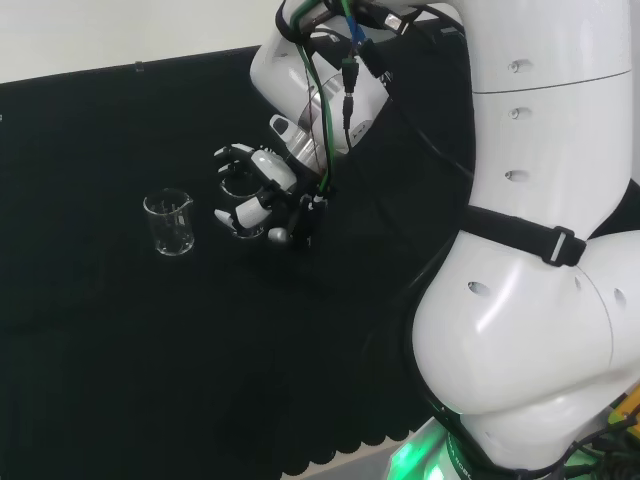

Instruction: Place the beaker back on the table.

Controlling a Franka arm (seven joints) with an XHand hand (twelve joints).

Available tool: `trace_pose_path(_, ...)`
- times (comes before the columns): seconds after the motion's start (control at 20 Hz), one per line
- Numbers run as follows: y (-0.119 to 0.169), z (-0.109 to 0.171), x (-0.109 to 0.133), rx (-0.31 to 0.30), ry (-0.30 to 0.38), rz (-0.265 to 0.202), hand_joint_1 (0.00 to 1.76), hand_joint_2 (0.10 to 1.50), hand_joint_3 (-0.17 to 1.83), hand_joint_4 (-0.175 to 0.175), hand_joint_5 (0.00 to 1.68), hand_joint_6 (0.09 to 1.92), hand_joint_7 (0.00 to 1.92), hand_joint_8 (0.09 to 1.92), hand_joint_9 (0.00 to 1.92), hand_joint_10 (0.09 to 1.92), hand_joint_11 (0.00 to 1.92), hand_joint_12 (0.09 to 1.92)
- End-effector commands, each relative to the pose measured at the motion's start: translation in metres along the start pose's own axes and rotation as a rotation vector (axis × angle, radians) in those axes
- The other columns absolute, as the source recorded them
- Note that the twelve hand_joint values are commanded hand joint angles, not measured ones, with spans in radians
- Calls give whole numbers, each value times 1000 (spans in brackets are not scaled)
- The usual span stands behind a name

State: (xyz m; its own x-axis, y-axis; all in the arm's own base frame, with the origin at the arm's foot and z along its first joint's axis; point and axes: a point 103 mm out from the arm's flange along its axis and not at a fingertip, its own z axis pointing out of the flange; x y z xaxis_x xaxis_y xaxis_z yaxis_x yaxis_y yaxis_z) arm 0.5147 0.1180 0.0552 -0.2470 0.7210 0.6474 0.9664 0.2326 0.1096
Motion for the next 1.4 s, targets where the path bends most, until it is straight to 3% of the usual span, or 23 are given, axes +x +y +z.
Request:
trace_pose_path(0.05, 0, 0, -1, 21, 3, -9, 1002, 270, 961, -46, 324, 389, 747, 87, 476, 689, 0, 1259)
trace_pose_path(0.65, -6, -26, 2, -12, -13, -30, 902, 281, 877, -56, 346, 263, 712, 87, 441, 691, 0, 1201)
trace_pose_path(1.1, -17, -52, 2, -7, -55, -15, 900, 289, 887, -59, 375, 253, 724, 87, 466, 690, 0, 1223)
trace_pose_path(1.4, -23, -65, 8, 34, -80, -25, 902, 295, 895, -57, 392, 252, 731, 87, 481, 689, 0, 1230)
